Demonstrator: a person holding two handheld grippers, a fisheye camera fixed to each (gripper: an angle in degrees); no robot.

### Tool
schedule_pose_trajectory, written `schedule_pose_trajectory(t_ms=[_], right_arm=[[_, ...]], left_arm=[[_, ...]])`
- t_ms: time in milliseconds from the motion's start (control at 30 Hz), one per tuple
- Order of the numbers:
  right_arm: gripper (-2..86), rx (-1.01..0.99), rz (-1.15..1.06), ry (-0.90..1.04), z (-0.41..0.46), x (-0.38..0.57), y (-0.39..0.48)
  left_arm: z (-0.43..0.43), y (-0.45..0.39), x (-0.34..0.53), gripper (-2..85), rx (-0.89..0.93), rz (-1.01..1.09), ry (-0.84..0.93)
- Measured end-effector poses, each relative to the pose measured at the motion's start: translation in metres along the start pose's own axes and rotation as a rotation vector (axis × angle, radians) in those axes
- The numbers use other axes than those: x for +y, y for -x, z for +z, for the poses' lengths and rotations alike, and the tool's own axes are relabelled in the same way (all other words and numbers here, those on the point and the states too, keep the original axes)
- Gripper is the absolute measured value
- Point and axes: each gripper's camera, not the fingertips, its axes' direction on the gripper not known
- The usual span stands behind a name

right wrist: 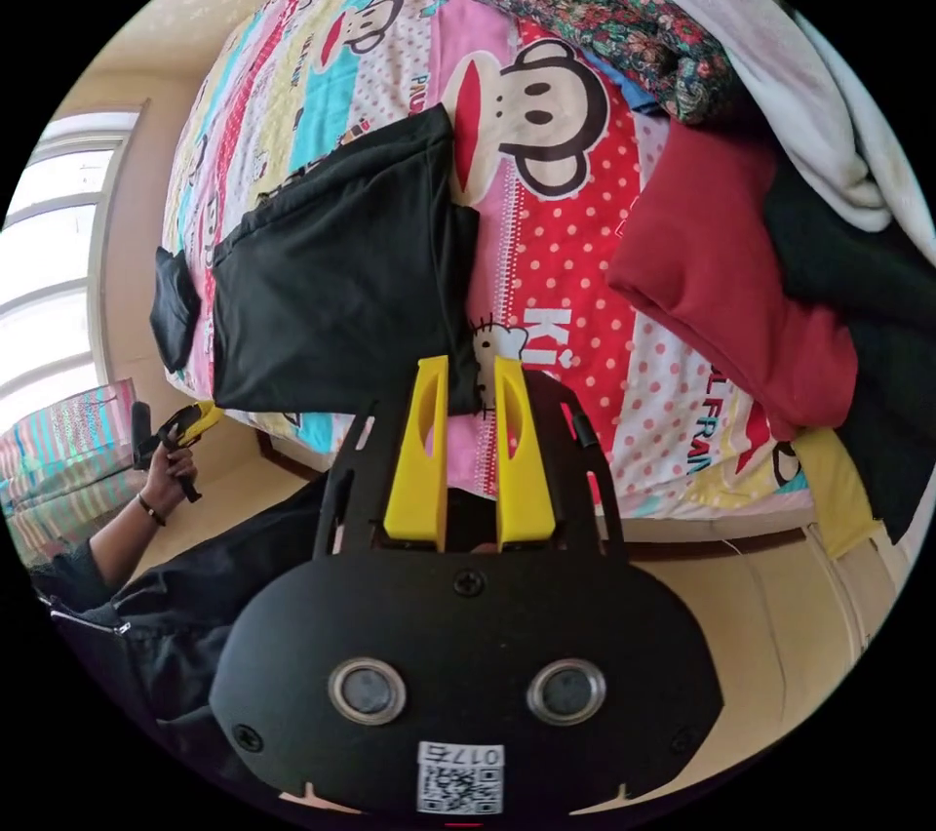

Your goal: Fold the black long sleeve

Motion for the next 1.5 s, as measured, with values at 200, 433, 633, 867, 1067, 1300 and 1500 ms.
schedule_pose_trajectory(t_ms=[200,433,633,867,1067,1300,1500], right_arm=[[8.4,-0.027,-0.094,0.019,0.007,0.000,0.026],[10.7,-0.234,-0.508,0.093,0.033,-0.003,0.149],[12.4,-0.166,-0.823,0.135,0.075,0.014,0.274],[12.8,0.129,-0.912,0.174,0.135,0.020,0.346],[4.0,0.185,-0.740,0.119,0.149,0.012,0.335],[2.8,-0.037,-0.641,0.066,0.113,0.008,0.295],[2.6,-0.081,-0.655,0.038,0.097,0.021,0.277]], left_arm=[[0.019,0.017,-0.013,14.0,0.028,-0.030,0.027],[0.012,0.048,-0.022,1.4,0.271,-0.094,0.071],[-0.026,0.028,-0.019,0.0,0.279,-0.040,0.067],[-0.061,0.014,-0.015,-0.2,0.354,-0.002,0.042],[-0.066,0.028,-0.016,0.0,0.453,-0.001,0.069],[-0.082,0.098,-0.013,21.1,0.615,-0.150,-0.088],[-0.019,0.115,-0.065,27.6,0.786,-0.262,-0.036]])
